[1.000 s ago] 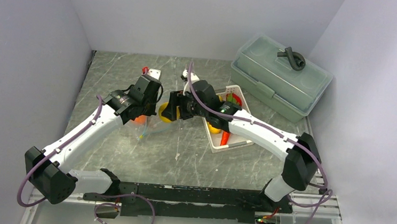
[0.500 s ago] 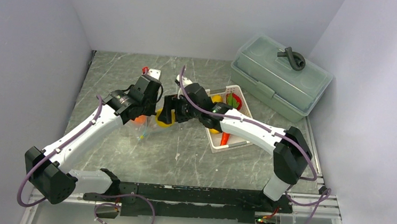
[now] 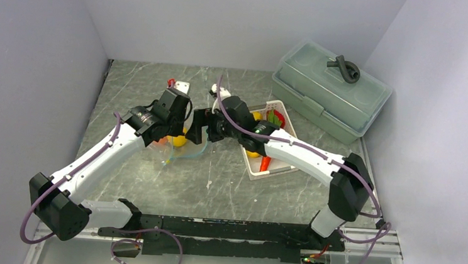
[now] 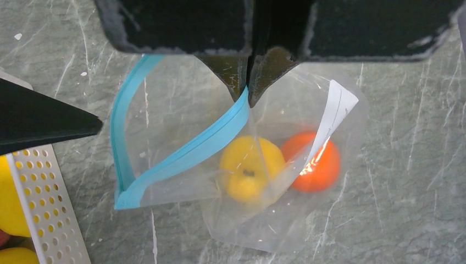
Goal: Place the food in the zip-top bag and seal the zipper
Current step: Place the fake fruit in the zipper food storage bag, then pick up the fake fruit from the bin.
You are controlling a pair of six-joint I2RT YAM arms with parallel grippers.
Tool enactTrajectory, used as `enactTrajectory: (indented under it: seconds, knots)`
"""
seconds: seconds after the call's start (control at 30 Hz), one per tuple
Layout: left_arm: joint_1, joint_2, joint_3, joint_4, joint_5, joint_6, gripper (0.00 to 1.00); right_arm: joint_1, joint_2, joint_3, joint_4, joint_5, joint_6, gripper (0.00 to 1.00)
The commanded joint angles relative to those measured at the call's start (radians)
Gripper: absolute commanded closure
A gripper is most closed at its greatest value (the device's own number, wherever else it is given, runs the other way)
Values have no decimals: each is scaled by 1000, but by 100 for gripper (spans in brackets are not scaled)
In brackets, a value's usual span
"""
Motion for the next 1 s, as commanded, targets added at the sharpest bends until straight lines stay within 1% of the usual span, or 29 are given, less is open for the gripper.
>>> enactTrajectory:
  seconds: [0.0,0.4,0.67,0.73,0.83,0.97]
  knots:
    - [4,-6,1,15,-3,-1,100,4,-110,-15,23,58,-30,6]
    - [3,-4,0,16,0,-3,100,3,-281,-106,-129,314,-107,9]
    - [3,-3,1,15,2,-4,100,-8,-331,-140,-281,525,-131,13]
    - [3,-3,0,15,3,-5,100,-26,-330,-144,-315,549,-132,15]
    - [3,-3,1,15,3,-6,100,-58,-328,-153,-361,564,-130,21]
    - [4,-2,0,15,5,-4,100,-121,-318,-172,-383,532,-134,24]
